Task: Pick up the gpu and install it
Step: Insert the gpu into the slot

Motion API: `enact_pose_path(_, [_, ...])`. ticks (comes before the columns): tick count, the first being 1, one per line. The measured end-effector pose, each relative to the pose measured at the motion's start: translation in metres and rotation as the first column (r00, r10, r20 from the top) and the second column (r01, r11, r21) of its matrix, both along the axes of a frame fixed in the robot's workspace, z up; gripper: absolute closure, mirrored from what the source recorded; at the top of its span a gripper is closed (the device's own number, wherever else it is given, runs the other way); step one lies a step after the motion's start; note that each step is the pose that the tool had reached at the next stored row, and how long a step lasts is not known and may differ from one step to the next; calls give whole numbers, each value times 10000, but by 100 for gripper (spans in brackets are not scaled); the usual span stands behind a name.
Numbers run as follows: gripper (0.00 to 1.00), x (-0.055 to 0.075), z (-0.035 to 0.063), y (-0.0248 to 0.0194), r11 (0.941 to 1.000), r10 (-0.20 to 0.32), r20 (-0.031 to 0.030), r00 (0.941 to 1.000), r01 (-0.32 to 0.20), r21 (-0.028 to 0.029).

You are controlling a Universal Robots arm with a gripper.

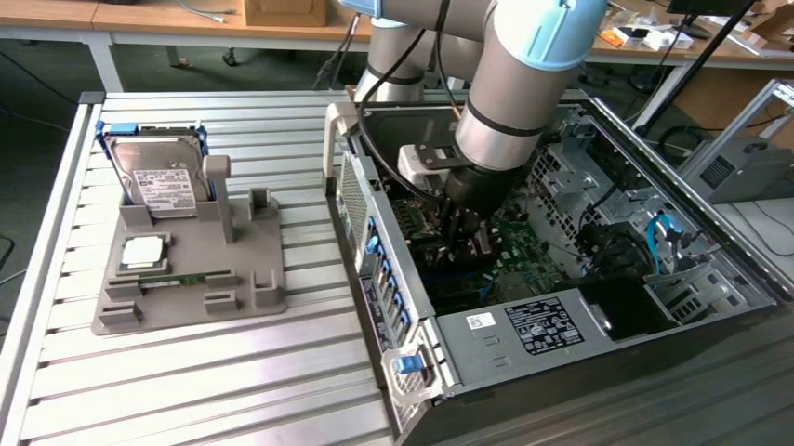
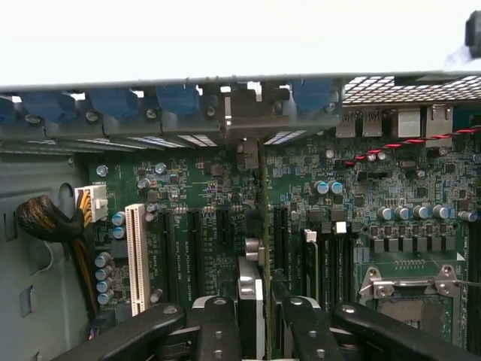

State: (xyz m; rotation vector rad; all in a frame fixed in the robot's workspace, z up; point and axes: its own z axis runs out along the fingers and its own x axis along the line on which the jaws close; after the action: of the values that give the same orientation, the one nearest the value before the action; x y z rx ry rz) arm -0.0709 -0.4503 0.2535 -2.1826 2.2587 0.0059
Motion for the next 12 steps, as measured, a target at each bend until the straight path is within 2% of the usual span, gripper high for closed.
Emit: enact_pose_path(12, [73,1,5,1,10000,0,3,10000,0,-11])
